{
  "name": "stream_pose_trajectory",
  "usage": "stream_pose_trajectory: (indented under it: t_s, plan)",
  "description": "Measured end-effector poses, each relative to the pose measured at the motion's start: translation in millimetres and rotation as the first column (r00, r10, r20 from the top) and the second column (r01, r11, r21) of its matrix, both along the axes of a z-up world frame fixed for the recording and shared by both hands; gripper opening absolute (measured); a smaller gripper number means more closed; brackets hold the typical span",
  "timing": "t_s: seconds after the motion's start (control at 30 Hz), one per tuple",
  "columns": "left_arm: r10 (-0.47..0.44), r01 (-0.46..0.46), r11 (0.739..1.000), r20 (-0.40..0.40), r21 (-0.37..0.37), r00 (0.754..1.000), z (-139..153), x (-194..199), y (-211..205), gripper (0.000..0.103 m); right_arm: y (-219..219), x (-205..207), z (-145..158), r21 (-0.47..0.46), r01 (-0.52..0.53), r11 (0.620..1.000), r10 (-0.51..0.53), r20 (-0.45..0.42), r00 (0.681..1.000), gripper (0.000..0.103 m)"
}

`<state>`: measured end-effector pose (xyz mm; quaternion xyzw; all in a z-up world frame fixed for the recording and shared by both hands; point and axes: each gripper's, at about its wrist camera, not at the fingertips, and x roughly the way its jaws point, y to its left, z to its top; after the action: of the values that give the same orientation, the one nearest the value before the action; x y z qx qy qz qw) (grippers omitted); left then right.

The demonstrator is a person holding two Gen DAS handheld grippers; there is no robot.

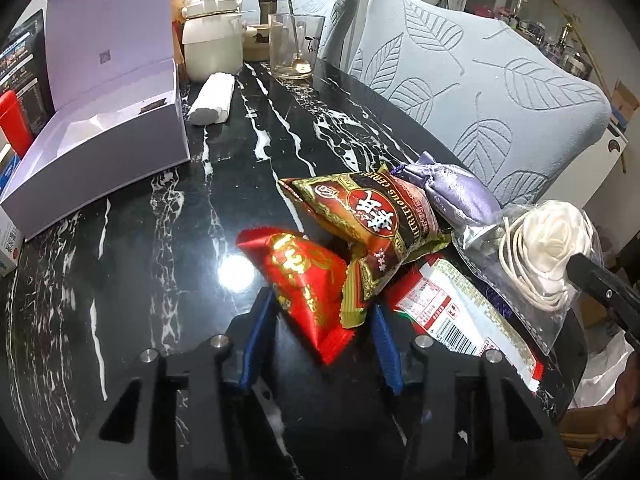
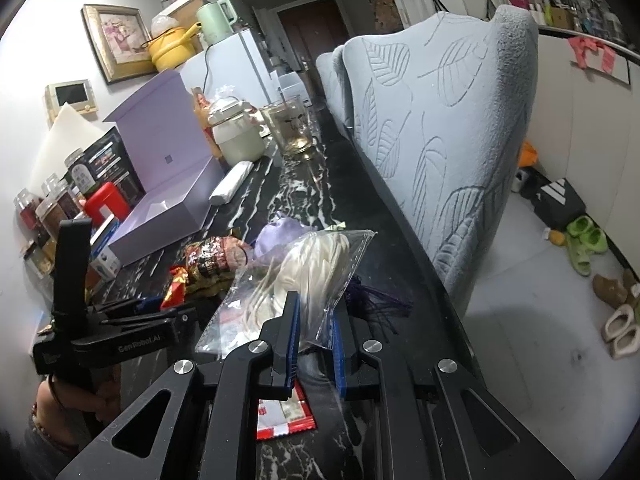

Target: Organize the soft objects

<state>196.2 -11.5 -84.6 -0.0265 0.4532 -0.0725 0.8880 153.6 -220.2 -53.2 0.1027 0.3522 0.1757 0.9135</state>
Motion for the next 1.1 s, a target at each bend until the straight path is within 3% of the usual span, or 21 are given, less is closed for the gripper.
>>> stream_pose_trajectory:
  t_s: [0.07, 0.47, 0.67, 0.73, 0.83, 1.1]
  plan:
    - [-0.005, 0.005, 1.000, -0.003, -0.003, 1.000, 0, -3, 3, 0.040, 0, 0, 0, 0.000, 0.000, 1.000, 0.000, 0.000, 1.000, 0.014]
    - [0.053, -0.053, 0.999, 0.020, -0.001, 0.998, 6, -25, 33, 0.039, 11, 3, 0, -0.017, -0.021, 1.000, 0.021, -0.006, 1.000, 0.014]
    - [0.041, -0.041, 0.998, -0.016, -0.051, 0.999, 7, -21, 41, 0.041, 15, 4, 2, -0.017, -0.026, 1.000, 0.026, -0.008, 1.000, 0.014]
    - [0.035, -0.035, 0.999, -0.007, -0.023, 0.999, 7, -21, 39, 0.051, 15, 5, 3, -0.016, -0.024, 1.000, 0.024, -0.007, 1.000, 0.014]
    - [0.031, -0.031, 0.999, 0.016, -0.019, 0.999, 11, -22, 40, 0.085, 13, 5, 4, -0.020, -0.019, 1.000, 0.019, -0.005, 1.000, 0.014]
    - [0.031, -0.032, 0.999, 0.035, 0.012, 0.999, 16, -10, 44, 0.088, 13, 8, 5, -0.021, -0.012, 1.000, 0.012, -0.009, 1.000, 0.014]
